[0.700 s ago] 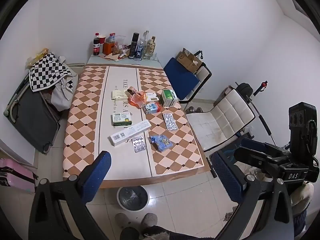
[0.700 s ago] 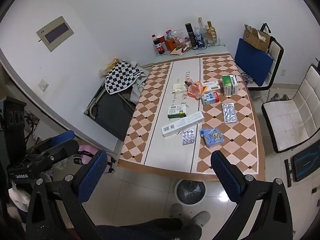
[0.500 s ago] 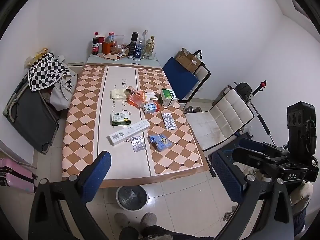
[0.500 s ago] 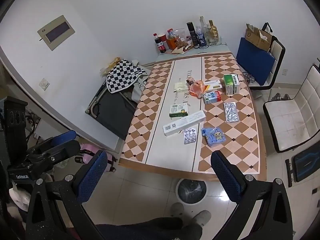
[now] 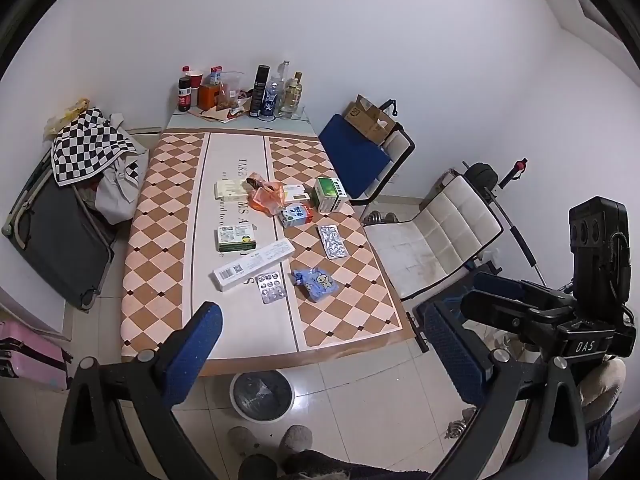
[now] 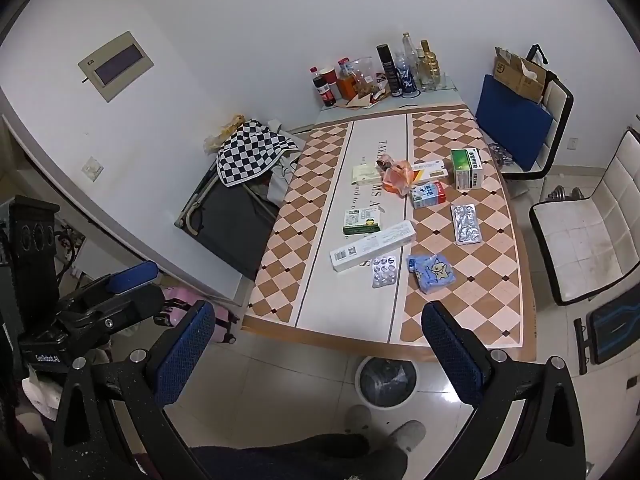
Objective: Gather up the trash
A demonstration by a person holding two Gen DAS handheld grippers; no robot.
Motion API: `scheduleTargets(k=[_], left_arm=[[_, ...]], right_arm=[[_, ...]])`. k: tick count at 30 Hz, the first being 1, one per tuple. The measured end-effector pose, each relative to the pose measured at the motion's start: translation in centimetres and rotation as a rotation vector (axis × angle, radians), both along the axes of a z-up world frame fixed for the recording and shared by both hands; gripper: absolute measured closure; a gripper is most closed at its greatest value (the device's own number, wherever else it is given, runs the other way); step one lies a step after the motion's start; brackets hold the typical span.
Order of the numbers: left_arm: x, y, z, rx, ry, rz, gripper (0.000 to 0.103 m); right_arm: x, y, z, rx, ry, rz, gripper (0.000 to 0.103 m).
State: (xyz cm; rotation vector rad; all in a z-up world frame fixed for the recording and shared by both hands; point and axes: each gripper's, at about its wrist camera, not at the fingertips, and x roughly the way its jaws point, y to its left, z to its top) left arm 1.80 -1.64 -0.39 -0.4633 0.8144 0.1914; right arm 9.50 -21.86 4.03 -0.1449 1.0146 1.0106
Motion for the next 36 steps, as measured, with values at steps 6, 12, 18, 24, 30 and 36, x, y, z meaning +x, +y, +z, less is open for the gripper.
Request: scheduleTargets(k=[6,12,18,24,30,36], left_arm=[[-0.71,-0.04,1.16,-0.005,-0.006,-0.012,0.000],[-0.67,-0.07,1.17,-0.004,-0.007,-0.010,0.000],[-0.70,-0.10,1.16,-0.002,-0.008,-0.009,0.000],[-0.72,-0.07,1.17,-0.002,-0.008,-0.010,0.000],[-0.66,-0.20,1.27,0.000,-0.008,-0.010,0.000],[-0.80,0.00,1.19,0.000,-0.010,-0.011,0.000]], right_arm=[[0.05,0.11,0.18,0.000,0.003,0.000,0.000],[0.13,-0.12,0.18,0.005,0.003,0.000,0.000],[0.12,-0.12,0.17,0.005,0.003,0.002,0.000],[0.17,-0.27,0.22,0.007,0.004,0.000,0.000],[0.14,-0.33,0.22,0.009,0.004,0.000,0.000],[0.15,-0.23,0.24,0.008,0.006,0.003,0.000]])
